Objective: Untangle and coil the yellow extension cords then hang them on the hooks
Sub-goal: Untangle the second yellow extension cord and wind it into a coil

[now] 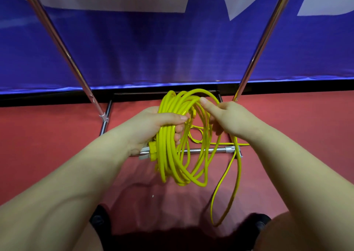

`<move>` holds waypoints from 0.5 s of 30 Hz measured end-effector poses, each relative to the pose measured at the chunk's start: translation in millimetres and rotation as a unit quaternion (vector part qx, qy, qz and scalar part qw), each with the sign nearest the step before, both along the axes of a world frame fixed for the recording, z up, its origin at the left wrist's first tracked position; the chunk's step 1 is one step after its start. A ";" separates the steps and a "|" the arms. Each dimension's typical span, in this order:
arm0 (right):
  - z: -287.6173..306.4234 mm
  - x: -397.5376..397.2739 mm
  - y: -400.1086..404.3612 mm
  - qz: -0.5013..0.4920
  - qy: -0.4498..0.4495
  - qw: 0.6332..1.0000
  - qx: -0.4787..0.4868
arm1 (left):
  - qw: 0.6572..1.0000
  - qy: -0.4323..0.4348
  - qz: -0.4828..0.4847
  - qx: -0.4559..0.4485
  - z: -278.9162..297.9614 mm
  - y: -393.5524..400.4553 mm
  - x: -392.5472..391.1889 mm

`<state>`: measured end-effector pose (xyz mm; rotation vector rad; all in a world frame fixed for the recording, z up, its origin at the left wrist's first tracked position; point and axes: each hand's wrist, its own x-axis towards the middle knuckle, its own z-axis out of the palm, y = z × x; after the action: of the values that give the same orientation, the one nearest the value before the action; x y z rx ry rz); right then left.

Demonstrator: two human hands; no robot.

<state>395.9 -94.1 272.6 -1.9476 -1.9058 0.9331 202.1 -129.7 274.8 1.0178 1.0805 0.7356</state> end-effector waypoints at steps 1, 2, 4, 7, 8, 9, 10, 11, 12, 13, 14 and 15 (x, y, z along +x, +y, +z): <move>-0.4 0.1 0.2 0.001 0.002 0.999 -0.041 | 1.000 -0.016 0.002 0.002 1.3 -0.7 0.9; -2.5 1.1 -0.1 0.008 -0.010 0.997 -0.079 | 0.999 -0.033 0.007 0.004 3.0 -1.1 2.1; -7.3 4.9 -0.7 0.064 -0.089 0.985 -0.135 | 0.997 -0.063 0.040 0.002 4.3 1.1 2.3; -13.4 5.9 -6.2 0.119 -0.143 0.960 -0.207 | 0.985 -0.110 0.131 -0.016 3.7 9.4 -3.9; -15.7 5.4 -7.4 0.126 -0.128 0.960 -0.216 | 0.979 -0.128 0.155 -0.027 3.9 12.6 -6.9; -15.8 3.5 -7.6 0.135 -0.113 0.961 -0.214 | 0.973 -0.144 0.174 -0.039 4.0 15.5 -10.2; -14.9 0.8 -7.5 0.136 -0.095 0.966 -0.198 | 0.969 -0.151 0.187 -0.048 4.3 18.0 -13.1; -15.0 -1.7 -6.3 0.128 -0.062 0.975 -0.170 | 0.968 -0.148 0.196 -0.050 4.0 19.5 -15.1; -14.6 -3.8 -4.6 0.101 -0.009 0.984 -0.146 | 0.969 -0.135 0.199 -0.047 3.4 19.9 -16.4; -12.6 -5.8 -3.1 0.057 0.062 0.987 -0.134 | 0.973 -0.112 0.200 -0.038 2.5 19.2 -16.5; -8.8 -7.2 -1.8 0.014 0.136 0.981 -0.135 | 0.977 -0.083 0.198 -0.022 1.8 17.5 -15.6; -5.2 -8.0 -0.3 -0.021 0.202 0.968 -0.144 | 0.980 -0.052 0.192 -0.004 1.0 15.3 -14.2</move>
<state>387.9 -94.3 267.5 -1.7551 -1.5595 1.5308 188.0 -114.5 275.8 0.7600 1.2010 1.0824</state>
